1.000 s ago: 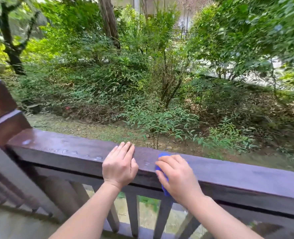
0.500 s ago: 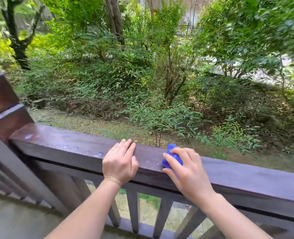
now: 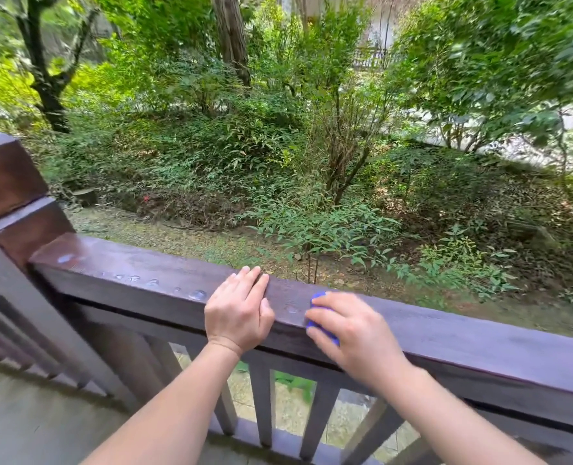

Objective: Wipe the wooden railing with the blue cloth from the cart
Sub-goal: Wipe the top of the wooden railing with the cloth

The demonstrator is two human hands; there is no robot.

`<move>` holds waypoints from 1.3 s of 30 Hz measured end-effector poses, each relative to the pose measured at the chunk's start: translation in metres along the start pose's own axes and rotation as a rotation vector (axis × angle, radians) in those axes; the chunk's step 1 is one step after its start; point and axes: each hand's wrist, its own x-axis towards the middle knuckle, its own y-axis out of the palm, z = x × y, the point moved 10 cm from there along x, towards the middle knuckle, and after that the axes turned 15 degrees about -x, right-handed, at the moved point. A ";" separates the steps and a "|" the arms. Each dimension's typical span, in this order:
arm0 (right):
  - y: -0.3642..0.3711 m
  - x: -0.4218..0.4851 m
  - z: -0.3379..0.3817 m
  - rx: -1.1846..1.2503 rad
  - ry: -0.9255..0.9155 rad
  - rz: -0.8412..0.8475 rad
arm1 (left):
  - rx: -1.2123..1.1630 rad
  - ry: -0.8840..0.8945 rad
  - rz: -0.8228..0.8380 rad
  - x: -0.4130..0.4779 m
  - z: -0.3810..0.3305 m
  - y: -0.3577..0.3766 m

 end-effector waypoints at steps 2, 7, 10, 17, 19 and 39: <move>0.001 0.021 -0.022 -0.021 0.131 0.035 | 0.005 -0.008 0.006 0.001 0.001 0.001; 0.008 0.020 -0.003 -0.030 0.164 0.020 | 0.001 -0.004 0.002 -0.001 0.001 0.001; 0.012 0.014 0.014 -0.033 -0.015 0.056 | 0.010 -0.001 -0.005 -0.001 0.001 0.001; 0.015 0.029 0.020 0.005 0.092 0.032 | 0.002 0.034 -0.024 -0.003 0.001 0.001; 0.020 0.024 0.038 -0.008 -0.067 0.049 | 0.014 0.043 -0.038 -0.002 0.002 0.001; 0.034 0.048 0.036 -0.013 0.157 0.014 | -0.261 -0.083 0.106 0.002 0.000 -0.015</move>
